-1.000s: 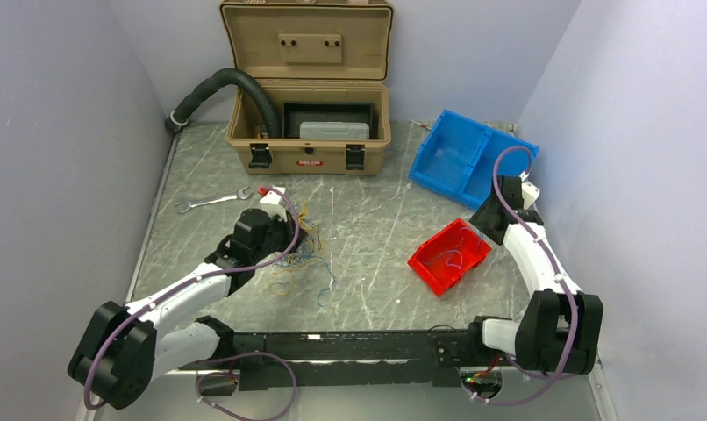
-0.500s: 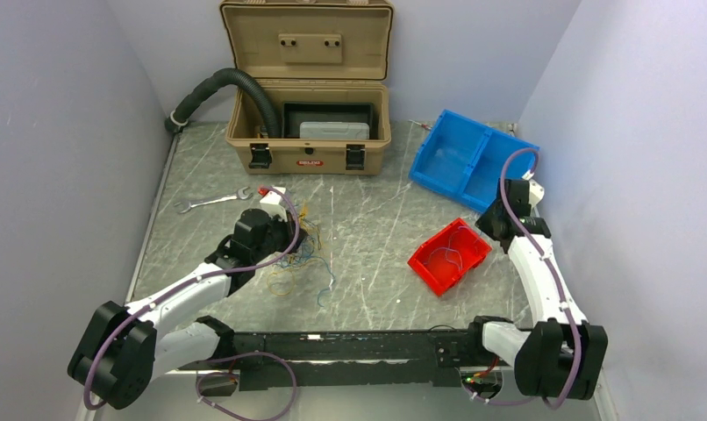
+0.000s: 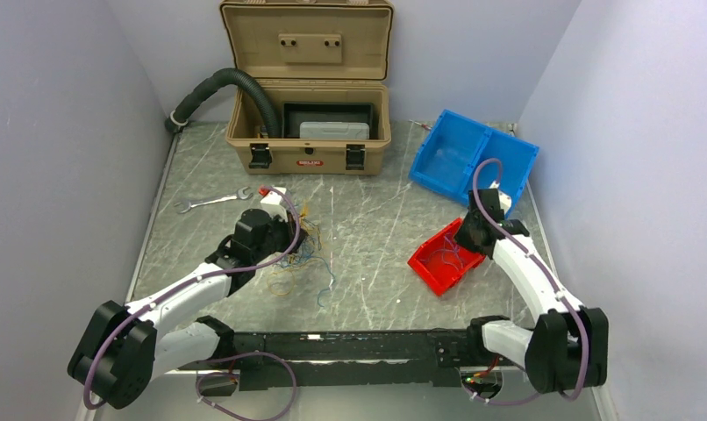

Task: Untangle the cables
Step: Place the cable in the bin.

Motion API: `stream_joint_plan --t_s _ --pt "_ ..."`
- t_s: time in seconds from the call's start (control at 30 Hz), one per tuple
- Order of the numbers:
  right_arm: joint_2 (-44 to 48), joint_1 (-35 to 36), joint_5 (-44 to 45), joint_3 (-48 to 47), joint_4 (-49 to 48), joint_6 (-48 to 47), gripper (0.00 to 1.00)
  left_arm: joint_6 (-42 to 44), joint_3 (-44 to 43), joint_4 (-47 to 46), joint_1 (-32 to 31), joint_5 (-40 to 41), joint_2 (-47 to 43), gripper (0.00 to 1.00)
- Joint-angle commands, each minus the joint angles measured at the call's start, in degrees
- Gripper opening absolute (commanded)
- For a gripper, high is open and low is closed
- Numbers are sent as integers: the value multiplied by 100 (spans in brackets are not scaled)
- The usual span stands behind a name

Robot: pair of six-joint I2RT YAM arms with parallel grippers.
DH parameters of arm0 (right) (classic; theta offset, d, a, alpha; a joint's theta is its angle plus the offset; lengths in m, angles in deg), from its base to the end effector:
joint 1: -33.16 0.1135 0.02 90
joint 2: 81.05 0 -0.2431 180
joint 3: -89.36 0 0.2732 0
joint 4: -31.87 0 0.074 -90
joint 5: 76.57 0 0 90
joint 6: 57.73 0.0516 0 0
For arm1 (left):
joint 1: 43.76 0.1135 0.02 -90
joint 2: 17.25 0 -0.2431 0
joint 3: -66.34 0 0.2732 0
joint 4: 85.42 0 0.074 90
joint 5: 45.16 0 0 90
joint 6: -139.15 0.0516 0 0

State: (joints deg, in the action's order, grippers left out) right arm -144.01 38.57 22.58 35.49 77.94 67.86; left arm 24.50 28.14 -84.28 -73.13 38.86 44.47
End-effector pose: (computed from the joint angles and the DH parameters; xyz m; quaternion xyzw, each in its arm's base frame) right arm 0.2503 0.0155 0.1843 0.2707 0.9121 0.0332 0.3062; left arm 0.2320 -0.1367 0.1663 0.0627 0.8388 -0.2839 0.4603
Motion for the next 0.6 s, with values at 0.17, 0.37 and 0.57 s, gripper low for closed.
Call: stream_joint_plan --t_s 0.17,0.37,0.57 --pt "353 772 826 -607 193 -295 66 272 -209 -277 -54 -242 -21 0" --pt "290 1803 162 -822 -188 -581 67 357 -77 -413 -89 -362 -223 0" --pt "-236 3053 -862 -439 -2053 -867 71 347 -86 -291 -87 -232 -340 0"
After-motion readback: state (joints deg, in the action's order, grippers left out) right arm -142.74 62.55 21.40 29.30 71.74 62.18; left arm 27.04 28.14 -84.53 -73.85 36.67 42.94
